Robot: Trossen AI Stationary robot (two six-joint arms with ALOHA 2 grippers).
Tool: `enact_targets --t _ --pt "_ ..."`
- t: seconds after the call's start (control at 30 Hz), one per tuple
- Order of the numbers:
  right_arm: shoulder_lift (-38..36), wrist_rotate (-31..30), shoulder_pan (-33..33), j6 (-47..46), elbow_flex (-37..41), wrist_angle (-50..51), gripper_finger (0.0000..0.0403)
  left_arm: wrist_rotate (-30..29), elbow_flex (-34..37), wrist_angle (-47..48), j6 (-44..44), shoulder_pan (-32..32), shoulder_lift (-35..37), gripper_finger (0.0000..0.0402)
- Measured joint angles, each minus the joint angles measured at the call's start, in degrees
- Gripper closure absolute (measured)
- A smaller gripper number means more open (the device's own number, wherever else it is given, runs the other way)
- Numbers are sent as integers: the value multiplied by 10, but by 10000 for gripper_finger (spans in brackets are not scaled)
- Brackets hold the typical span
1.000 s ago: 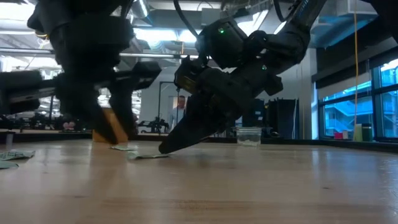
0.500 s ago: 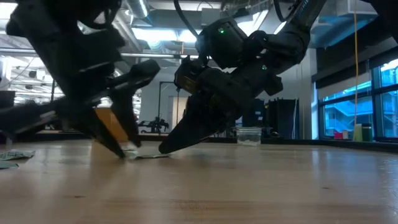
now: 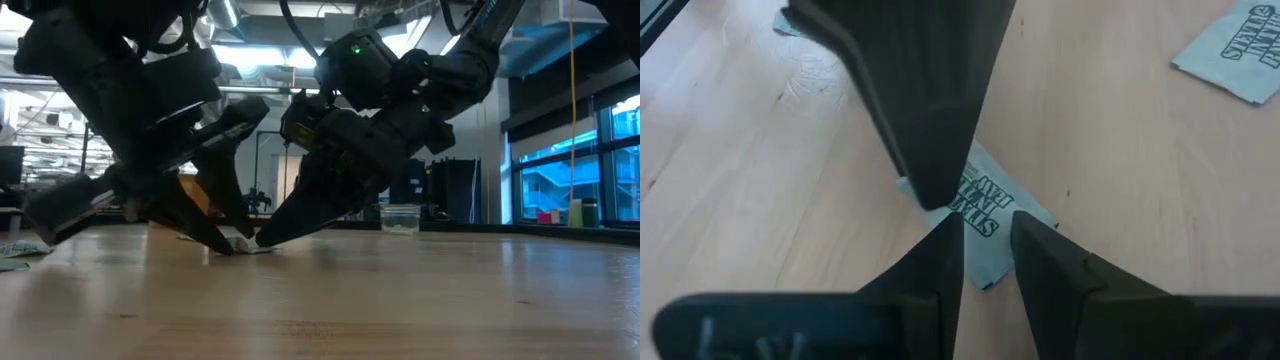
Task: Pick and place Stevia / Truvia into bins
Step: Put the stevia packet into the transparent container
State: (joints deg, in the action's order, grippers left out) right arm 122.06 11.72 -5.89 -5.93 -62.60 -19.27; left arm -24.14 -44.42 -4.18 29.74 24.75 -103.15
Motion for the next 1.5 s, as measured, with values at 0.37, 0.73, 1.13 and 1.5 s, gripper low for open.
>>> enact_targets --t 0.37,0.73,1.13,1.5 --pt "0 1 1 1 0 0 309 -13 1 -29 -82 0 -2 304" --pt "0 2 1 2 0 0 308 -98 1 6 -86 19 -2 304" --pt "0 4 1 2 0 0 308 -101 1 5 -80 25 -2 304" --pt "0 4 1 2 0 0 308 -91 1 2 -80 43 -2 345"
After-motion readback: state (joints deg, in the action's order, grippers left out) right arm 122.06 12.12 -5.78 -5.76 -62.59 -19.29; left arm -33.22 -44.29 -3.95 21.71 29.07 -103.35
